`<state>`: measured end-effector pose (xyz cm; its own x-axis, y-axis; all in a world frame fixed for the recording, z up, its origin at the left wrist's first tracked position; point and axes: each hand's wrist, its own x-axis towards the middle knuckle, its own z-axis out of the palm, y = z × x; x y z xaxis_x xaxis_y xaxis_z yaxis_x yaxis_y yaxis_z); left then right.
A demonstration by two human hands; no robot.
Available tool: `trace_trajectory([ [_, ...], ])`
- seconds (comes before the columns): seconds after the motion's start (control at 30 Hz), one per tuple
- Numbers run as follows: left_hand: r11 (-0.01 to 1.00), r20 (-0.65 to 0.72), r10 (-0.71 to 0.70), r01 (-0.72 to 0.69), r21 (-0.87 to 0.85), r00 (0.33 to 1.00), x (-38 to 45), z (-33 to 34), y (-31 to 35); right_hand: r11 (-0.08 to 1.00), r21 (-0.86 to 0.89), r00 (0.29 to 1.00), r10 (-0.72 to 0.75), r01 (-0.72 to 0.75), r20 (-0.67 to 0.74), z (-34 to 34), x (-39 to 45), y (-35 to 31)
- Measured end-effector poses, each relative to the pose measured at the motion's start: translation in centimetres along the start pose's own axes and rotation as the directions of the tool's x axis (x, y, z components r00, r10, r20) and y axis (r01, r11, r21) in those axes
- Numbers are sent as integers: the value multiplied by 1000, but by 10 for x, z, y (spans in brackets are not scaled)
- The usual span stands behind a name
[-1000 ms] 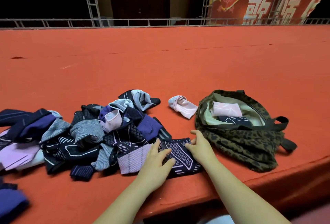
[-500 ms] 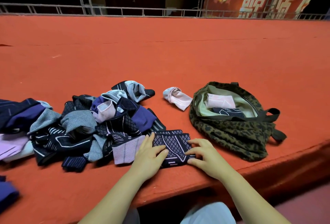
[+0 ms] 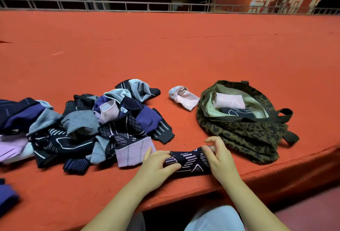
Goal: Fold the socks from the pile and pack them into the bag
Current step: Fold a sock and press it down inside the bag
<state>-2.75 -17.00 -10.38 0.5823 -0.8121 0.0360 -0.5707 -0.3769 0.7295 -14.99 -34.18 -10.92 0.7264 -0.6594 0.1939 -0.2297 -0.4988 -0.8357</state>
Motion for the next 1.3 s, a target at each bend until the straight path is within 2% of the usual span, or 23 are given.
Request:
trace_trajectory([
  [0.1,997,-72,-74,73,-27,995,4,1,6,998,-21,995,62,-63,-78,2,3,-3],
  [0.2,986,-142,-164,162,-27,976,16,3,8,979,-157,991,120,-128,-63,1,8,-4],
  [0.3,974,-147,-190,205,97,971,27,4,7,922,-322,973,232,-218,7,-5,11,-6],
  [0.43,922,-188,-126,185,339,974,36,5,1,790,-579,944,315,-204,97,-10,12,-6],
  [0.53,832,-99,-170,196,519,980,42,7,3,761,-603,918,381,-240,114,-10,14,-7],
  [0.67,765,16,-290,221,605,957,48,7,9,748,-611,891,430,-259,148,-7,14,-10],
  [0.83,726,-54,-258,230,648,965,42,13,15,695,-672,899,427,-255,100,0,8,-13],
  [0.93,804,-108,-211,235,546,971,37,15,16,706,-666,909,404,-240,100,-2,5,-11],
  [0.97,872,-118,-211,241,425,970,36,15,16,763,-599,921,375,-244,102,-3,4,-9],
  [1.03,968,-113,-245,249,20,963,37,15,20,919,-274,943,320,-284,95,-8,3,-9],
  [1.07,960,-121,-253,233,-157,960,40,14,25,953,-74,951,301,-295,78,-10,3,-12],
  [1.1,947,-154,-240,196,-256,959,45,13,32,952,90,956,290,-293,47,-13,4,-18],
  [1.13,939,-194,-222,156,-308,956,52,12,39,942,183,959,284,-281,12,-18,6,-24],
  [1.2,915,-227,-189,88,-393,955,73,10,56,940,265,963,249,-215,-100,-33,18,-32],
  [1.3,841,-137,-145,49,-539,980,116,9,86,958,241,954,206,-153,-217,-68,55,-30],
])
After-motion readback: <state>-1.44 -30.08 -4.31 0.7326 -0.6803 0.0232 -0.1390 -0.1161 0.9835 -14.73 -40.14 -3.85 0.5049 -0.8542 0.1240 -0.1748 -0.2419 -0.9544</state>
